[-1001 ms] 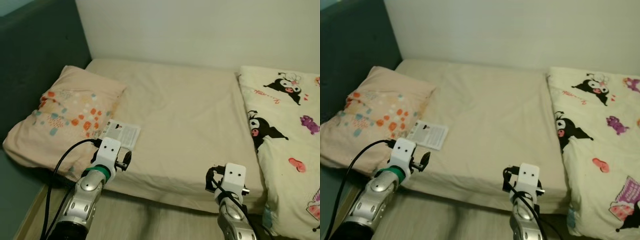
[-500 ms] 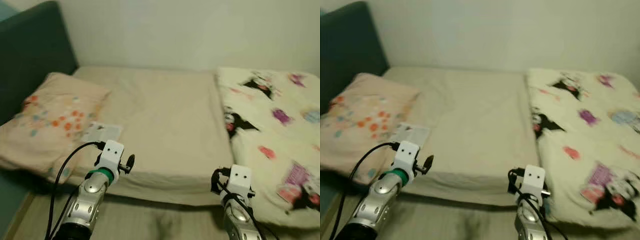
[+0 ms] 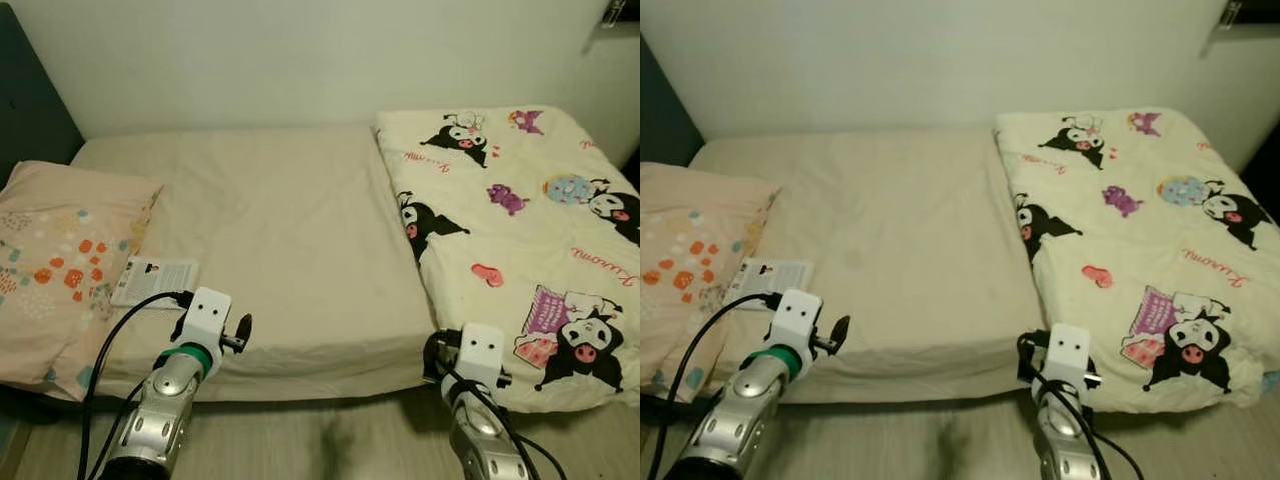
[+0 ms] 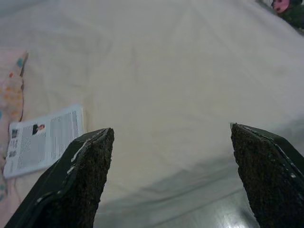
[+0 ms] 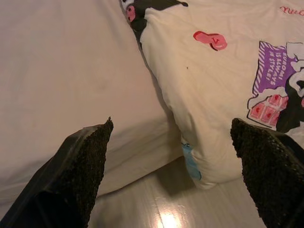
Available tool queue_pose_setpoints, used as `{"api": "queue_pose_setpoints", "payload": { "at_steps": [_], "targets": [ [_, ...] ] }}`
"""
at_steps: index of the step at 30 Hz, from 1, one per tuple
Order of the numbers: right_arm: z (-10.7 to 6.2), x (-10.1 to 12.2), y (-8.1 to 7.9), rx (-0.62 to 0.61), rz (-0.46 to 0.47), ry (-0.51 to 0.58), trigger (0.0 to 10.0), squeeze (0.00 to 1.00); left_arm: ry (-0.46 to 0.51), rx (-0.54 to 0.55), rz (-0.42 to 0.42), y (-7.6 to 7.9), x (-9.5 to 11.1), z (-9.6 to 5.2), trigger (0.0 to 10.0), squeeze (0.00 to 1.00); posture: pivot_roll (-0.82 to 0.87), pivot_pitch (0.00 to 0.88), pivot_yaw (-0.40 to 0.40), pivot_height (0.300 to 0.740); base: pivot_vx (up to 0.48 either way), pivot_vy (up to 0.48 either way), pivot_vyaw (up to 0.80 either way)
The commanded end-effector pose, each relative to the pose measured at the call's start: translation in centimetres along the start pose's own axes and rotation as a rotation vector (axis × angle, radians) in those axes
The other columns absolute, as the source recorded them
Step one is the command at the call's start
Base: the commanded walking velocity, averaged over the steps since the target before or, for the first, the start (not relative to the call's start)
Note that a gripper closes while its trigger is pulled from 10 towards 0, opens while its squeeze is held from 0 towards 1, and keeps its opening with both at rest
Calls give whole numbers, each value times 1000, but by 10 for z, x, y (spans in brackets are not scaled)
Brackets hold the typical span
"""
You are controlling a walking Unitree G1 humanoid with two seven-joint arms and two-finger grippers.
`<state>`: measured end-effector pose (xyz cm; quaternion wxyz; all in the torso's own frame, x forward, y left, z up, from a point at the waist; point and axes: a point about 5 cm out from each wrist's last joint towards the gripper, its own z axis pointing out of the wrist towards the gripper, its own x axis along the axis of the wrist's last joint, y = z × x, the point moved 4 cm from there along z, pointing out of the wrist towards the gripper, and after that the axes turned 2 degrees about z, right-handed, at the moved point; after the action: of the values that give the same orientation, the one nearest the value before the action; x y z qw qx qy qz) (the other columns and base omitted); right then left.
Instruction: Clean up the room
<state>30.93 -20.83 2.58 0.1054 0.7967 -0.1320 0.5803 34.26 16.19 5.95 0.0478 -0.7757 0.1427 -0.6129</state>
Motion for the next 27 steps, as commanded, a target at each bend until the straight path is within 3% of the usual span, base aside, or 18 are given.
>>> {"api": "queue_pose_setpoints", "payload": {
  "at_steps": [1, 7, 8, 14, 18, 20, 27],
  "targets": [
    [-2, -4, -2, 13, 6, -18, 10000, 0, -21, 9, -5, -5, -9, -4, 10000, 0, 29, 40, 59, 740, 0, 0, 0],
    [-6, -7, -7, 28, 50, -1, 10000, 0, -48, 21, -6, -12, -19, -16, 10000, 0, 65, 42, 56, 740, 0, 0, 0],
    [-6, -8, -10, 27, 63, -2, 10000, 0, -56, 51, 3, -21, -24, -21, 10000, 0, 85, 30, 41, 740, 0, 0, 0],
    [-5, -16, -18, 48, 47, -35, 10000, 0, -57, 141, 16, -40, -28, -25, 10000, 0, 109, 20, 9, 740, 0, 0, 0],
    [-3, -15, -17, 76, 38, -33, 10000, 0, -40, 172, -17, -38, -25, -24, 10000, 0, 121, 14, -36, 740, 0, 0, 0],
    [2, -12, -12, 78, 41, -41, 10000, 0, -31, 143, 21, -26, -23, -21, 10000, 0, 119, 0, -71, 740, 0, 0, 0],
    [8, -4, -15, 89, 36, -27, 10000, 0, -43, 123, 10, -19, -26, -24, 10000, 0, 125, 6, -55, 740, 0, 0, 0]
  ]
}}
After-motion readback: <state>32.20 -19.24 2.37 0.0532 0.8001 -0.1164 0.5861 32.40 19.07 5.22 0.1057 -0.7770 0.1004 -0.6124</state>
